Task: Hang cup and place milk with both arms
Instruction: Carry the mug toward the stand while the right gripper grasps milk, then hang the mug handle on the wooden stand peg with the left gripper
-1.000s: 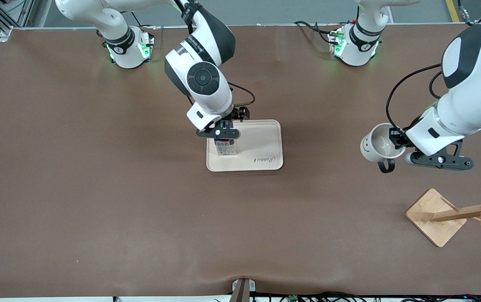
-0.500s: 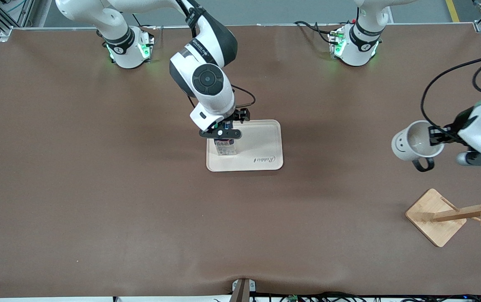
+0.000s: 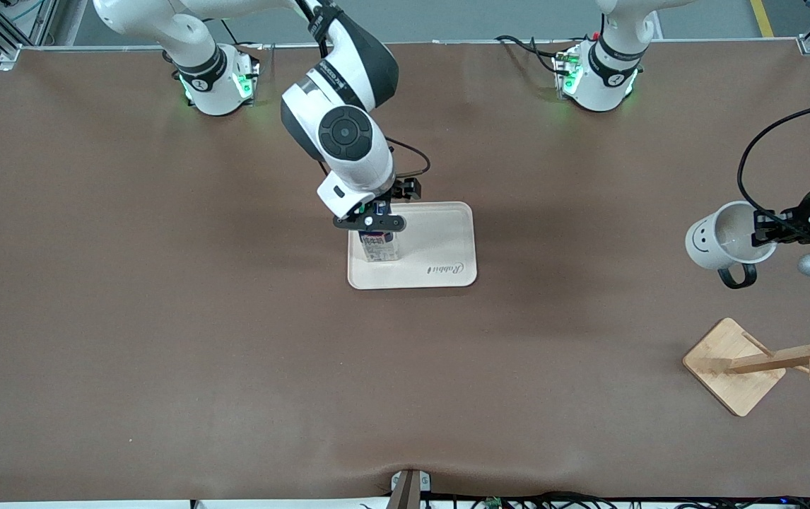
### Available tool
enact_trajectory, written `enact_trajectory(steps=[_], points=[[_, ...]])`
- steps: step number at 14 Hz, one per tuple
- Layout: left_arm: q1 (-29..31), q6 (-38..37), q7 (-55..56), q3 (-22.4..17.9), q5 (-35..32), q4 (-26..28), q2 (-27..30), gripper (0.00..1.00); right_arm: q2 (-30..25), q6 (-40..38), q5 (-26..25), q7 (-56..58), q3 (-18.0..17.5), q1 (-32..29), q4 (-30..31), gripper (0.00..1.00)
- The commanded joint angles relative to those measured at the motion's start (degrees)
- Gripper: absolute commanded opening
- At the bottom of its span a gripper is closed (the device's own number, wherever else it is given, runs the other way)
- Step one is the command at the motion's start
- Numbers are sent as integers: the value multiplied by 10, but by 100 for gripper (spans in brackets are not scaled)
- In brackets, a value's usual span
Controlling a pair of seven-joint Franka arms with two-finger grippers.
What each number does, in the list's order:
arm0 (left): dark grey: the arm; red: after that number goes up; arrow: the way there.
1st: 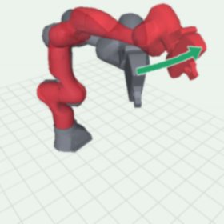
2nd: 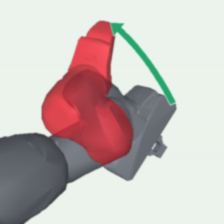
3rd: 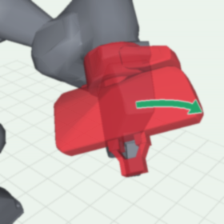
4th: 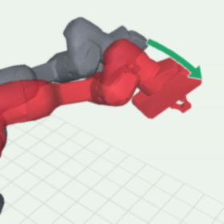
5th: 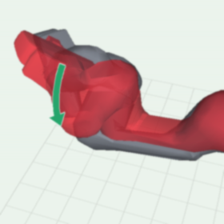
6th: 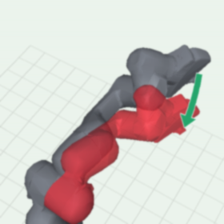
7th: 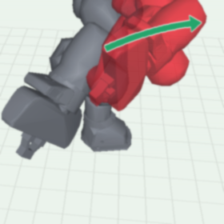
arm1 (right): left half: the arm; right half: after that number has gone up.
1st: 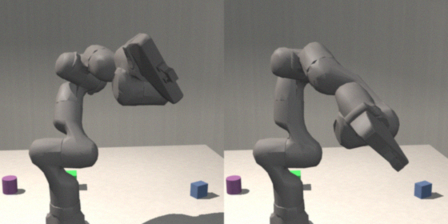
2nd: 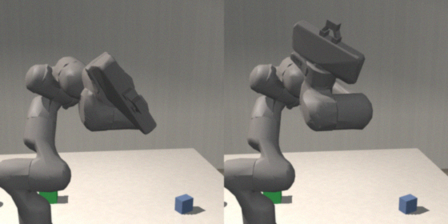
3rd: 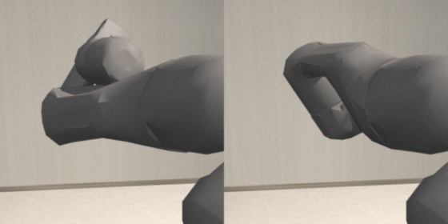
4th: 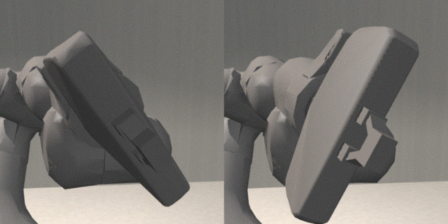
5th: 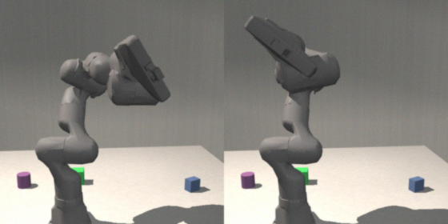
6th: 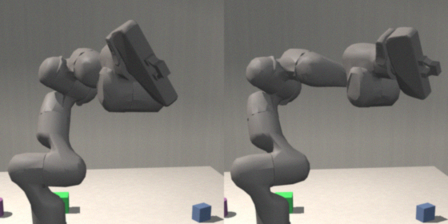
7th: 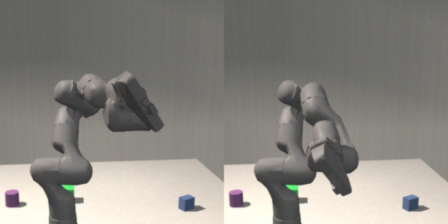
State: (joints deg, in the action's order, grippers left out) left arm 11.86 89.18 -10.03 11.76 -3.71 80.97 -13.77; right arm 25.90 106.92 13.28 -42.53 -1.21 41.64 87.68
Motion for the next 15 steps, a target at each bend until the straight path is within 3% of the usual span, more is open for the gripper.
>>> enact_trajectory(steps=[1, 6, 8, 10, 15], points=[[3, 5, -50, 1, -2, -21, -12, 0, -2, -12, 15, -3, 1, -6, -6, 100], [18, 45, -156, 1, -28, -22, -20, 0, 5, -5, -8, -6, 2, 10, 0, 100], [23, 70, -209, 1, -31, -23, -25, 0, 9, -7, -67, -6, 2, 12, 2, 100], [33, 101, -276, -9, -31, -23, -33, 0, 9, -8, -74, -6, 2, 12, 2, 100], [55, 115, -321, -9, -29, -22, -42, 0, 11, 16, -77, -5, 2, 12, 3, 100]])
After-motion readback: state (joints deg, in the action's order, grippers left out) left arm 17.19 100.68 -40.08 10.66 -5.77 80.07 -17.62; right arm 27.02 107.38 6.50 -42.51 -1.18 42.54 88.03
